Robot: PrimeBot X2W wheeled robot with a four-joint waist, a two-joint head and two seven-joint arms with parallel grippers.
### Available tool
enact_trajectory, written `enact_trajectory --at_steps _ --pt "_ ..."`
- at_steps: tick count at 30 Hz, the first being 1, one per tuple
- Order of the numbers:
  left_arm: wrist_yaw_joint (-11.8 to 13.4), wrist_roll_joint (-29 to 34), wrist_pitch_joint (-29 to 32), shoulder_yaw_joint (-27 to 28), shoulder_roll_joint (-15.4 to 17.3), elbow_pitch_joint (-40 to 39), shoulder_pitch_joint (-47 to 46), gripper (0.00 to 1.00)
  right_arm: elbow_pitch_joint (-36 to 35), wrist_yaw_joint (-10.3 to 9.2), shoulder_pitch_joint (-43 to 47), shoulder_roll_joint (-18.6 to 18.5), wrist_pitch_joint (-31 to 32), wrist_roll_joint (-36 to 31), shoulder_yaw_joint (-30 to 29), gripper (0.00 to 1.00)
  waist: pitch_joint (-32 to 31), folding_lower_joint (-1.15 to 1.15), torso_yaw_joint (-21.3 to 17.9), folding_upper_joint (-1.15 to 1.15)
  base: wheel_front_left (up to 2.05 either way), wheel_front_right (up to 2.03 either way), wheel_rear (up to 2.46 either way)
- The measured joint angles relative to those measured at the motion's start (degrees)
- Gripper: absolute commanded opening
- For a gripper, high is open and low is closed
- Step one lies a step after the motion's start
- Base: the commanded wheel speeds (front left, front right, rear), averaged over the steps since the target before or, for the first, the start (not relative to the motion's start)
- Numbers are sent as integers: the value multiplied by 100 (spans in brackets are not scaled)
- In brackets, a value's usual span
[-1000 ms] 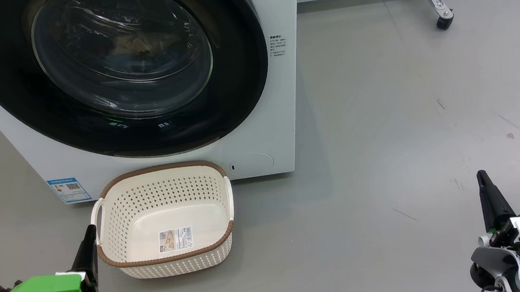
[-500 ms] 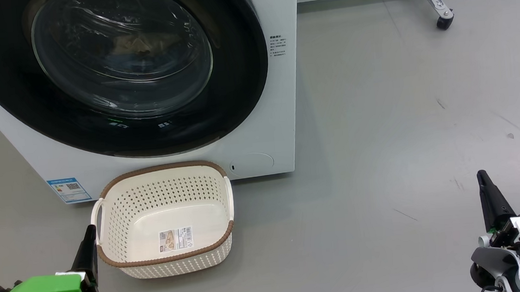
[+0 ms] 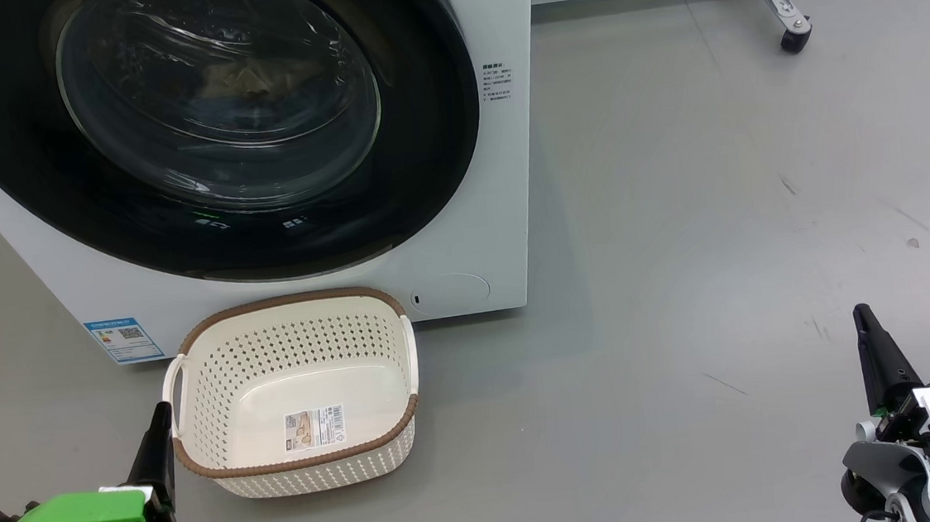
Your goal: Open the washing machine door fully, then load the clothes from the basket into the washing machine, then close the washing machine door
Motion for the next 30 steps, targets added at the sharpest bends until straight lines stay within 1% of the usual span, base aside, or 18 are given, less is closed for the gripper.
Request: enact_trajectory --at_steps 30 --pt "0 0 9 5 0 0 -1 0 -2 0 0 0 23 0 -1 0 0 0 0 0 0 0 0"
